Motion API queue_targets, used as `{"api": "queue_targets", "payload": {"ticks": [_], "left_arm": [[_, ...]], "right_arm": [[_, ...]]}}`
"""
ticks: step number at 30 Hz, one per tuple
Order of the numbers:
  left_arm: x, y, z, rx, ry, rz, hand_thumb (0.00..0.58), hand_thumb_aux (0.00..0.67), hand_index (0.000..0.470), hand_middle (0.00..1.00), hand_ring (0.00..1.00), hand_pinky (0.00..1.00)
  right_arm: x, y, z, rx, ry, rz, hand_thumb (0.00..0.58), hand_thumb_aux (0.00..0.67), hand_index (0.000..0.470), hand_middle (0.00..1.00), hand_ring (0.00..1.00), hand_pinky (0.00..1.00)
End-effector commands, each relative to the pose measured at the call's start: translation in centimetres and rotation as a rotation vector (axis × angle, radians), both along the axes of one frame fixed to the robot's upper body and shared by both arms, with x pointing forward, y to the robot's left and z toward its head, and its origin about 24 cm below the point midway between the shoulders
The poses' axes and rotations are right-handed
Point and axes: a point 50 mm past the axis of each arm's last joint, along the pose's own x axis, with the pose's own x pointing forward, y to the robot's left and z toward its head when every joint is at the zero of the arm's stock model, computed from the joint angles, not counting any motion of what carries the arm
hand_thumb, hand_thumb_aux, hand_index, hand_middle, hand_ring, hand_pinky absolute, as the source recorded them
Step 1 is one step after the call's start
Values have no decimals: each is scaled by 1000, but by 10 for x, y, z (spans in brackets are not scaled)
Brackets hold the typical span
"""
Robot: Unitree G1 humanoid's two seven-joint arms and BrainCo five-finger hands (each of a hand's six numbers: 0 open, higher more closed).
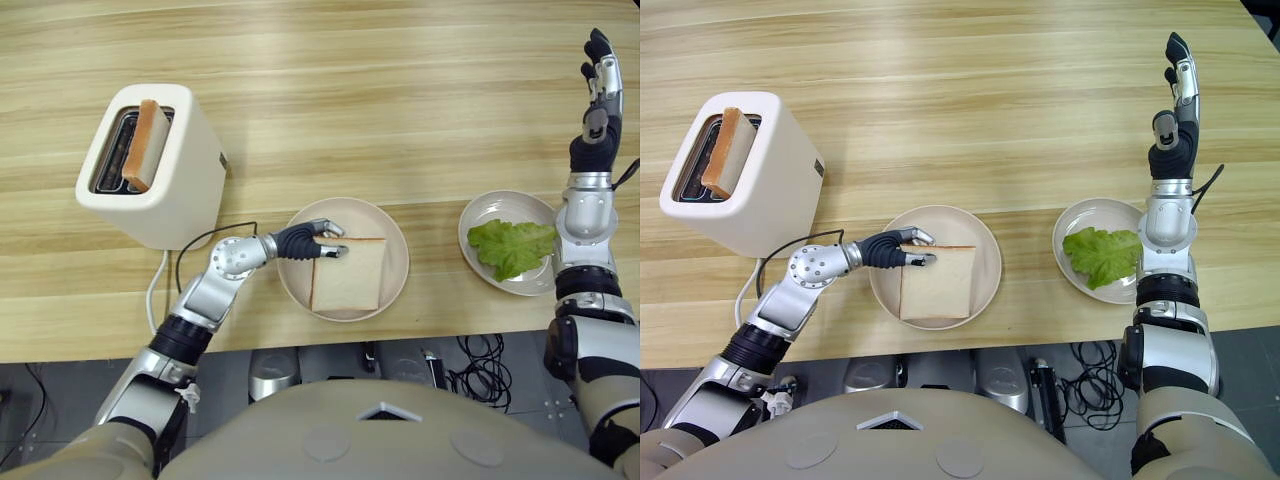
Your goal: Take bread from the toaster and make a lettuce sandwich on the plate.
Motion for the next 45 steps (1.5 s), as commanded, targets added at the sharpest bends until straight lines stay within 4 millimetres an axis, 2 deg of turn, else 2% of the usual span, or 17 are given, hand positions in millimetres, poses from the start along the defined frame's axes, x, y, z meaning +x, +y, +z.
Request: {"api": "queue_targets", "payload": {"ticks": [1, 2, 3, 4, 5, 15, 20, 25, 28, 33, 37, 42, 45], "left_arm": [[5, 2, -6, 44, -27, 32, 580, 670, 460, 1000, 1000, 1000], [6, 2, -7, 56, -30, 37, 580, 670, 460, 1000, 1000, 1000], [6, 3, -8, 67, -33, 39, 545, 504, 346, 1000, 1000, 1000], [6, 3, -8, 88, -50, 41, 156, 97, 67, 831, 831, 831], [6, 5, -7, 106, -66, 44, 0, 0, 0, 0, 0, 0], [13, 15, 16, 213, -207, 54, 0, 0, 0, 0, 0, 0], [10, 19, 43, 233, -304, 78, 0, 0, 0, 0, 0, 0], [5, 30, 72, 286, -407, 120, 0, 0, 0, 0, 0, 0], [1, 32, 77, 294, -417, 133, 0, 0, 0, 0, 0, 0], [-4, 29, 69, 282, -377, 137, 0, 0, 0, 0, 0, 0], [0, 27, 68, 252, -381, 161, 0, 0, 0, 0, 0, 0], [3, 31, 72, 181, -395, 240, 0, 0, 0, 0, 0, 0], [0, 33, 66, 181, -374, 252, 0, 0, 0, 0, 0, 0]], "right_arm": [[-2, 2, -9, -13, 40, -1, 0, 0, 0, 0, 0, 0], [-3, 2, -11, -14, 52, 1, 0, 0, 0, 0, 0, 0], [-3, 2, -13, -17, 62, 5, 0, 0, 0, 0, 0, 0], [-4, 2, -15, -24, 72, 7, 0, 0, 0, 0, 0, 0], [-4, 1, -16, -32, 82, 6, 0, 0, 0, 0, 0, 0], [-9, -9, -19, -55, 113, -16, 0, 0, 0, 0, 0, 0], [-11, -10, -19, -84, 114, -11, 0, 0, 0, 0, 0, 0], [-24, -21, -17, -241, 108, -25, 0, 0, 0, 0, 0, 0], [-36, -31, -20, -440, 137, -62, 0, 0, 0, 0, 0, 0], [-52, -44, -33, -814, 153, -91, 0, 0, 0, 0, 0, 0], [-65, -58, -50, -1101, 152, -95, 0, 0, 0, 0, 0, 0], [-75, -69, -67, -1281, 160, -80, 0, 0, 0, 0, 0, 0], [-77, -73, -75, -1370, 175, -64, 0, 0, 0, 0, 0, 0]]}}
